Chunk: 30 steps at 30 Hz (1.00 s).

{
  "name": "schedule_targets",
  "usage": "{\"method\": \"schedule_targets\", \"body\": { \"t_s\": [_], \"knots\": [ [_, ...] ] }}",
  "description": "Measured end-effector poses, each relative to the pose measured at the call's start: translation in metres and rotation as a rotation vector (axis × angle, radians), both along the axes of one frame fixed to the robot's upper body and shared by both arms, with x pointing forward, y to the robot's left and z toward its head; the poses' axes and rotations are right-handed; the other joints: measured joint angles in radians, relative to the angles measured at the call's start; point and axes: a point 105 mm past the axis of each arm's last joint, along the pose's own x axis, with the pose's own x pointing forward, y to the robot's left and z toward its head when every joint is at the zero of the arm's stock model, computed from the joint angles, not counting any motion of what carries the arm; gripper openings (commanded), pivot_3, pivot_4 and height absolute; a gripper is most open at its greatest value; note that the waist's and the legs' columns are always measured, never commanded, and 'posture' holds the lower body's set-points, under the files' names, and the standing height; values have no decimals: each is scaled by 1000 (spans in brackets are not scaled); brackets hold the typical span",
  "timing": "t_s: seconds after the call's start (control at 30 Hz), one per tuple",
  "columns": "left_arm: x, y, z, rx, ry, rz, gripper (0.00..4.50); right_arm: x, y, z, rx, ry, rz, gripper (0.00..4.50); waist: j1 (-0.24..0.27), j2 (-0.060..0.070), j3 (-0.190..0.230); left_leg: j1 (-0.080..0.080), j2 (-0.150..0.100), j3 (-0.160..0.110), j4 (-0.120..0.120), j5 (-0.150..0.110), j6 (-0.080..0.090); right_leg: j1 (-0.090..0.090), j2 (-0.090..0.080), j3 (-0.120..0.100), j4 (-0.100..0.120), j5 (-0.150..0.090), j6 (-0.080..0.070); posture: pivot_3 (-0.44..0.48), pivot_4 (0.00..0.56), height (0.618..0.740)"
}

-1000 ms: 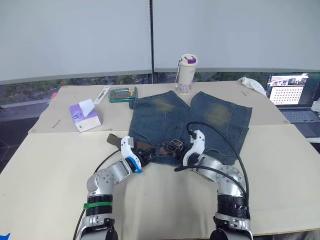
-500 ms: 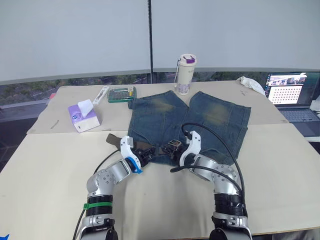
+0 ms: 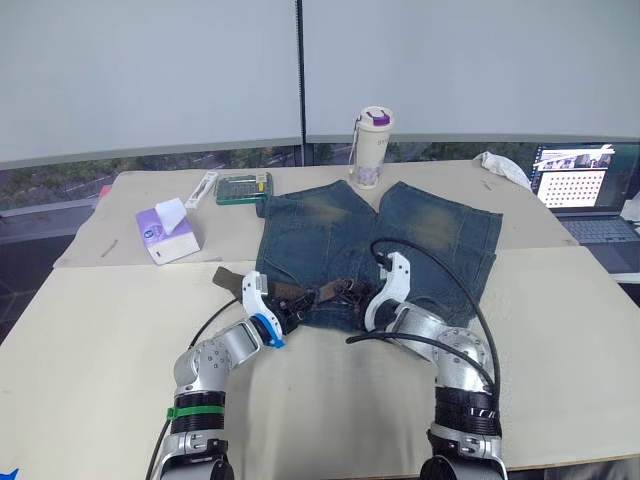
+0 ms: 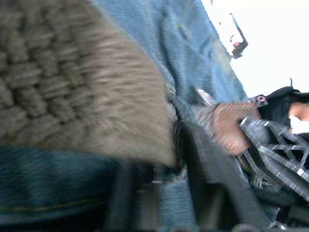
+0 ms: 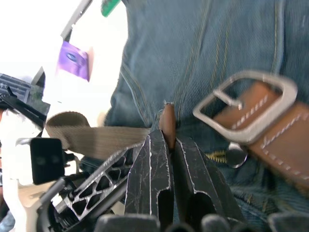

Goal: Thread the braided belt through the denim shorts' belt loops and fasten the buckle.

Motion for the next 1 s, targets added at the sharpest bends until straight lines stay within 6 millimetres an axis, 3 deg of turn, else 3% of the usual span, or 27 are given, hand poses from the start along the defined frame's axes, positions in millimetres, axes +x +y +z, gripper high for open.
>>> {"method": "schedule_targets", "body": {
  "t_s": [0.23, 0.27, 0.4, 0.63, 0.87, 1.0],
  "knots": [
    [-5, 1, 9, 48, -90, -59, 4339, -1, -37, 19, -27, -62, -72, 0, -6, 0, 0, 1, 1, 0, -1, 0, 0, 2, 1, 0, 0, 0, 0, 0, 150, 740],
    [-9, 3, 11, 55, -114, -81, 4467, -2, -45, 21, -22, -62, -86, 0, -7, 1, 0, 1, 2, 0, -1, 0, 0, 2, 1, 0, 0, 0, 0, 0, 150, 740],
    [-25, 17, 10, 79, -158, -148, 4467, -8, -79, 39, -29, -111, -145, 0, -12, 4, 1, 0, 4, 2, -3, 0, 0, -1, 1, 1, 0, 0, 0, 0, 150, 740],
    [-62, 21, 11, 293, -345, -402, 4467, -21, -105, 64, -12, -167, -160, 0, -1, 5, 7, -3, 5, 2, -2, 1, 2, -1, -1, 1, -3, 0, -3, 0, 150, 740],
    [-69, -7, 52, 332, -684, -503, 4467, -29, -104, 97, 181, -214, -146, 0, 3, 6, 9, -10, 7, 2, -2, 3, 4, -2, -4, 1, -8, 2, -5, 0, 150, 740],
    [-63, -11, 56, 339, -743, -479, 4467, -43, -106, 89, 182, -171, -85, 0, 4, 6, 9, -11, 7, 3, -1, 3, 5, -1, 0, 0, -9, 2, -5, 0, 150, 740]
  ]
}}
